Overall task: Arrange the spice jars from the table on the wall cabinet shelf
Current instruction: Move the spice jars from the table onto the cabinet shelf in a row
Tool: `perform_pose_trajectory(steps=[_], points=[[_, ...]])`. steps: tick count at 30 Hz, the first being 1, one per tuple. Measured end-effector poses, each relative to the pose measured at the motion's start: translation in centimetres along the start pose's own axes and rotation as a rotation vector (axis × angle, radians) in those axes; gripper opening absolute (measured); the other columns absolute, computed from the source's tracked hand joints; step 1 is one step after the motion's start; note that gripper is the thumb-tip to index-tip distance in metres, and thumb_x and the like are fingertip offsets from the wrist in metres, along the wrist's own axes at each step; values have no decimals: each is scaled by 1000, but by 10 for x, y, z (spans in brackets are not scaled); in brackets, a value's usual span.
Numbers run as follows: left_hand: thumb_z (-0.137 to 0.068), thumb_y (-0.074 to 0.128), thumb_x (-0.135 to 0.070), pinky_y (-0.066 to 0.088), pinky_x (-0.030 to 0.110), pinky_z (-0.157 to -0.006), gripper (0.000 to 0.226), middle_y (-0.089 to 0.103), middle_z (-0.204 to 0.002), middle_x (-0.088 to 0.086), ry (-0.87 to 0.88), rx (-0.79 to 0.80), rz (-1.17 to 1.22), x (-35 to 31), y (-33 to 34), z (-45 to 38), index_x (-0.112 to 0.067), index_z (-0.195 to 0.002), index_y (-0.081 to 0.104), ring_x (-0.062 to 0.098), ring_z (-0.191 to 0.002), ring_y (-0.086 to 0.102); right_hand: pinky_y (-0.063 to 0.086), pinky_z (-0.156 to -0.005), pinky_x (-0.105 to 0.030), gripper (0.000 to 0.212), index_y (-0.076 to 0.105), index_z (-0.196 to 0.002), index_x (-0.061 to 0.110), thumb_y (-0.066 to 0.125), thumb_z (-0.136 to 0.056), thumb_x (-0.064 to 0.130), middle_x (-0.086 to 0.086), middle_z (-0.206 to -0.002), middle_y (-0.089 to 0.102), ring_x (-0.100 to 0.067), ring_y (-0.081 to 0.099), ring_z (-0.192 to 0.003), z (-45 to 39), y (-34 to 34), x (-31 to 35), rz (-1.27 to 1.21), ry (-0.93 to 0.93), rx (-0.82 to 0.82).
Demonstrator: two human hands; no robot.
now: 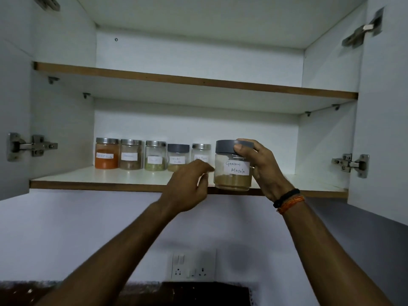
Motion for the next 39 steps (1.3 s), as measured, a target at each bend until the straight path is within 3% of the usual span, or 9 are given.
perform_pose_trajectory(steps=[2,6,10,14,17,21,26,33,39], points=[[-96,53,-20,50,36,-88,29,67,-122,5,65,247,-177,15,15,-8,-11,-121,66,23,-108,63,56,-67,-25,55,66,-118,19,77,-72,47,3,-106,72,-8,73,-87,-14,-5,-11,31,23,-2],[-101,34,-53,49,41,-95,50,59,-136,0,-41,662,-346,45,45,-11,-23,-139,50,23,-121,57,55,-67,-26,43,64,-119,14,77,-84,34,-3,-109,71,-16,72,-93,-39,-15,-35,79,67,-16],[-98,24,-67,47,43,-101,67,53,-145,2,-20,766,-379,58,59,-18,-22,-145,41,24,-126,55,54,-72,-30,35,64,-119,11,73,-89,26,-7,-112,69,-23,69,-100,-65,-24,-59,104,90,-24],[-97,27,-69,32,39,-113,73,37,-159,2,-28,886,-303,64,64,-27,-27,-156,24,23,-142,40,55,-77,-33,40,63,-119,8,78,-86,24,-8,-116,67,-24,68,-103,-96,-27,-79,159,114,5],[-95,28,-72,25,39,-117,75,28,-163,0,-64,947,-266,67,66,-31,-33,-158,16,23,-147,32,58,-88,-40,39,63,-118,8,79,-84,21,-8,-115,68,-26,68,-106,-122,-29,-97,238,151,37],[-95,29,-72,17,38,-120,74,20,-166,-5,-78,978,-224,69,68,-33,-38,-158,13,21,-150,24,58,-82,-35,31,65,-111,13,78,-84,19,-6,-113,68,-26,66,-109,-149,-31,-116,353,169,84],[-96,30,-69,18,38,-119,72,23,-165,-3,-49,963,-222,68,70,-33,-35,-158,14,21,-150,26,55,-98,-50,36,66,-116,9,79,-83,15,-10,-120,66,-30,63,-113,-167,-34,-128,486,118,59],[-95,32,-70,20,40,-119,73,26,-164,-3,-48,942,-217,71,71,-34,-35,-158,18,21,-149,28,48,-105,-50,38,67,-124,12,75,-88,16,-9,-126,64,-32,56,-120,-183,-38,-133,624,131,106],[-97,33,-66,17,41,-121,72,24,-165,-3,-65,955,-210,65,68,-35,-33,-158,17,20,-151,24,53,-101,-47,42,62,-132,10,72,-91,16,-12,-131,63,-34,57,-122,-188,-34,-137,659,138,136]])
Point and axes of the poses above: each hand's wrist, its own z-axis away from the middle knuckle, its own y-axis out of the palm, x = y × z, the point moved 4 cm from there along -z, towards the middle knuckle
